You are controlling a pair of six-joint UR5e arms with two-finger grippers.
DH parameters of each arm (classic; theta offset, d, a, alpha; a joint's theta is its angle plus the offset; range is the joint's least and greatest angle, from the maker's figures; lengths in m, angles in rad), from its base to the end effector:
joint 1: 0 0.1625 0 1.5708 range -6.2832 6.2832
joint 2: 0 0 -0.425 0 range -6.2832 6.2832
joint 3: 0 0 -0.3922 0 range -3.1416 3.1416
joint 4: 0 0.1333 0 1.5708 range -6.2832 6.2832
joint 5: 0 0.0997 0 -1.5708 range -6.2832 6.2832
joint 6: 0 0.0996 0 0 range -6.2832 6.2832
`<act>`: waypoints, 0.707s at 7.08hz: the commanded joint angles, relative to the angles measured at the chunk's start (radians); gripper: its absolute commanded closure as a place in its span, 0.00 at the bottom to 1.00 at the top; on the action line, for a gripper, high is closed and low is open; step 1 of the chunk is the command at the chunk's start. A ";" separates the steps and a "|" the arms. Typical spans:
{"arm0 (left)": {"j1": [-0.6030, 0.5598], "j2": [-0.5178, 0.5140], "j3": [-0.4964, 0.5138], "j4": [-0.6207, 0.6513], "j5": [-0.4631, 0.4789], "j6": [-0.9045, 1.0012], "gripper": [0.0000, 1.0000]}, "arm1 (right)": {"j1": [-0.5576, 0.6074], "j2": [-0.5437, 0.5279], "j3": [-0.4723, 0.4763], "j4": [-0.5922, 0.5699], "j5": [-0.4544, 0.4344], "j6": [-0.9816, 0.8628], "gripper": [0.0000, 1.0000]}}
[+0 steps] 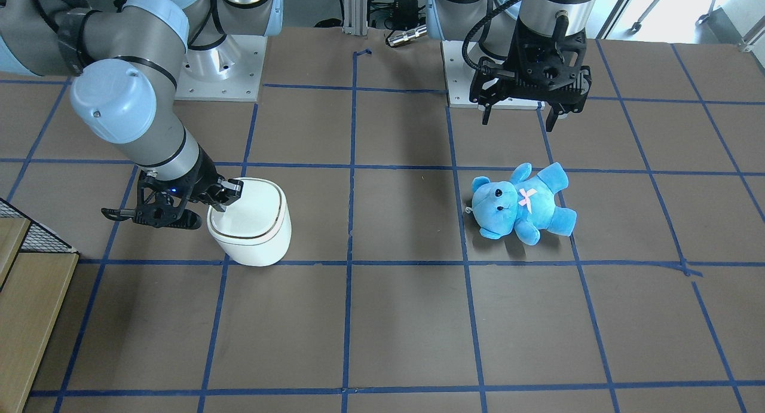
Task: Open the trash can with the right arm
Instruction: 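Lower the right gripper and press down on the trash can lid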
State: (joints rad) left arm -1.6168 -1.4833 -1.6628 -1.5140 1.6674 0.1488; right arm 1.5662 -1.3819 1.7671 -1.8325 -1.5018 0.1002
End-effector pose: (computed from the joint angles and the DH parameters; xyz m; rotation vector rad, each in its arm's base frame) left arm -0.1447 -0.4536 0.4903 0.2920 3.0276 -0.0719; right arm 0.1377 -0.5306 0.3217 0.1675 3.0680 0.1948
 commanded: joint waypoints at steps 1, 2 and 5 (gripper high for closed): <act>0.000 0.000 0.000 0.000 0.000 0.000 0.00 | 0.000 0.009 0.000 0.001 0.000 0.004 1.00; 0.000 0.000 0.000 0.000 0.000 0.000 0.00 | 0.000 0.014 0.000 -0.001 0.000 0.004 1.00; 0.000 0.000 0.000 0.000 0.000 0.000 0.00 | 0.000 0.018 0.000 -0.001 0.000 0.003 1.00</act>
State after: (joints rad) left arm -1.6168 -1.4833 -1.6628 -1.5140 1.6674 0.1488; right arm 1.5662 -1.3655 1.7661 -1.8331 -1.5011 0.1039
